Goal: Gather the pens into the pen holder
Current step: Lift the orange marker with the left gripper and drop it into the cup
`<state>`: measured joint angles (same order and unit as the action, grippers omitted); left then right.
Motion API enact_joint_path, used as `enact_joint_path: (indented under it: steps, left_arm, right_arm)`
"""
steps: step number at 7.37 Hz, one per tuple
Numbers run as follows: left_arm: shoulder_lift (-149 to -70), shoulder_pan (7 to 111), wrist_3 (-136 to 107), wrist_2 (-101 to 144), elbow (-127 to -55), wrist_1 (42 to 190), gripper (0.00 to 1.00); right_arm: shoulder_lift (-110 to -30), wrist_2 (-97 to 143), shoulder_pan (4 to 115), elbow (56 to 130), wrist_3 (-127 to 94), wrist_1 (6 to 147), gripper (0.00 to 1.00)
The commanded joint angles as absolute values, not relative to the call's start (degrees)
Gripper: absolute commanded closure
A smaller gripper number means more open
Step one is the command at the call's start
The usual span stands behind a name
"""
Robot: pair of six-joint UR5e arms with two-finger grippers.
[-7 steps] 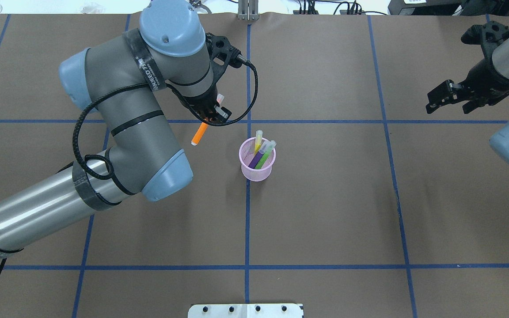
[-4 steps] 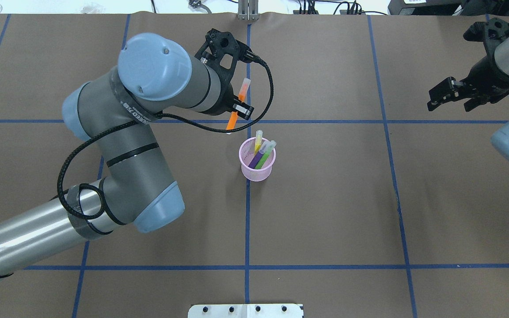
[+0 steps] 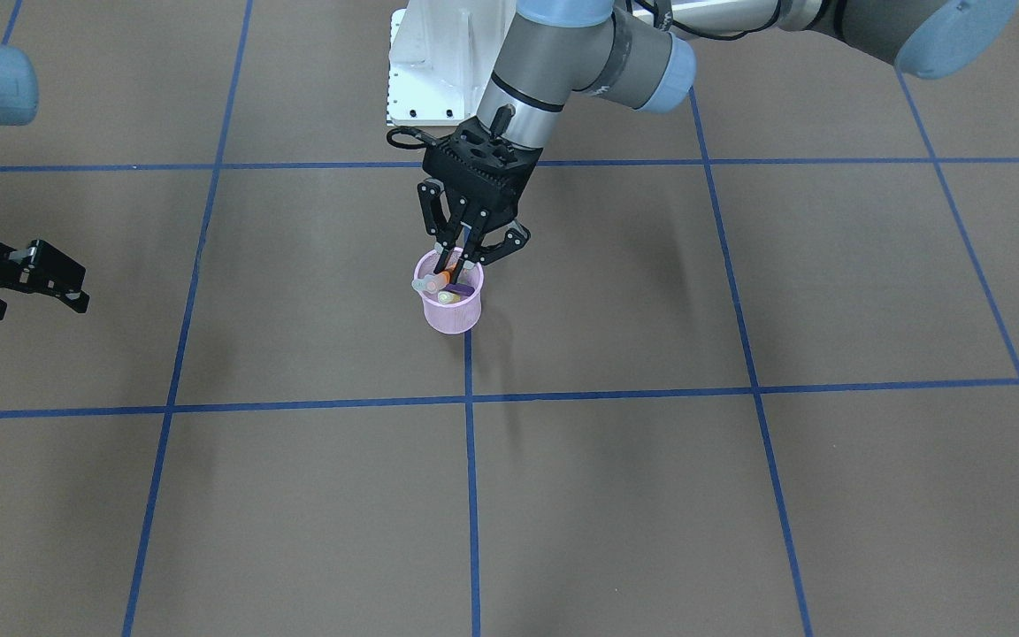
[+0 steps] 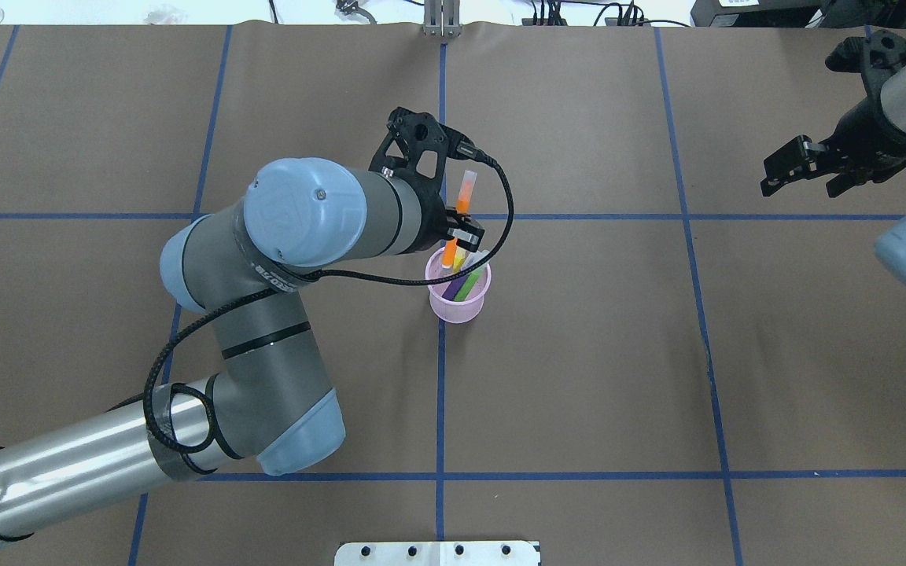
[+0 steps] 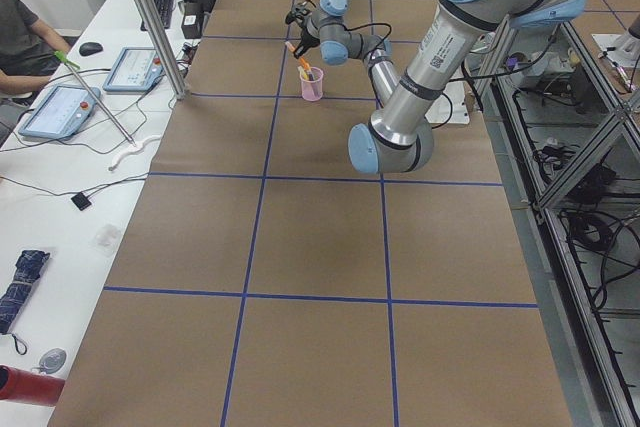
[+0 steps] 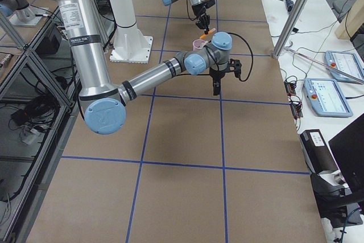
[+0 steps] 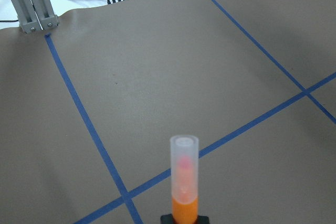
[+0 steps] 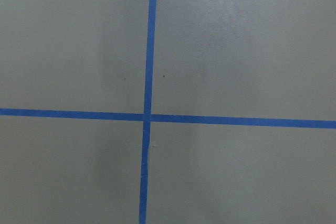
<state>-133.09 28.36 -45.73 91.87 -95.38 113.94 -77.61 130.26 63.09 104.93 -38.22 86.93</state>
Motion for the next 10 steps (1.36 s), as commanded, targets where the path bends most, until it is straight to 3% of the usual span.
enact_joint_path:
  steps: [1,4,5,6,7,8,10]
  left_arm:
    - [-132.36,24.98,-46.14,88.00,-95.36,114.00,1.00]
    - [-132.71,24.08,-46.14,86.49,-95.18,114.17,1.00]
    - [-132.63,24.17,-46.14,86.48,-95.19,114.17,0.94]
    - [-132.54,24.17,-46.14,86.48,-95.19,114.17,0.37]
    - [-132.63,24.34,-46.14,86.48,-95.53,114.08,0.13]
    - [-132.37,25.13,-46.49,86.48,-95.89,114.00,0.02]
    - [-128.00,29.94,-49.02,87.36,-99.64,113.47,0.01]
  right_arm:
    - [-77.52,130.25,63.02,104.77,-38.23,86.92,0.02]
    - [-77.52,130.25,63.11,104.68,-38.32,86.92,0.02]
    - [-77.52,130.34,63.02,104.68,-38.32,86.92,0.02]
    - [-77.52,130.34,63.02,104.68,-38.32,86.92,0.02]
    - [-77.52,130.34,63.10,104.68,-38.32,86.92,0.02]
    - [-77.52,130.34,63.11,104.68,-38.23,86.92,0.02]
    - [-77.61,130.34,63.46,104.59,-37.88,86.92,0.02]
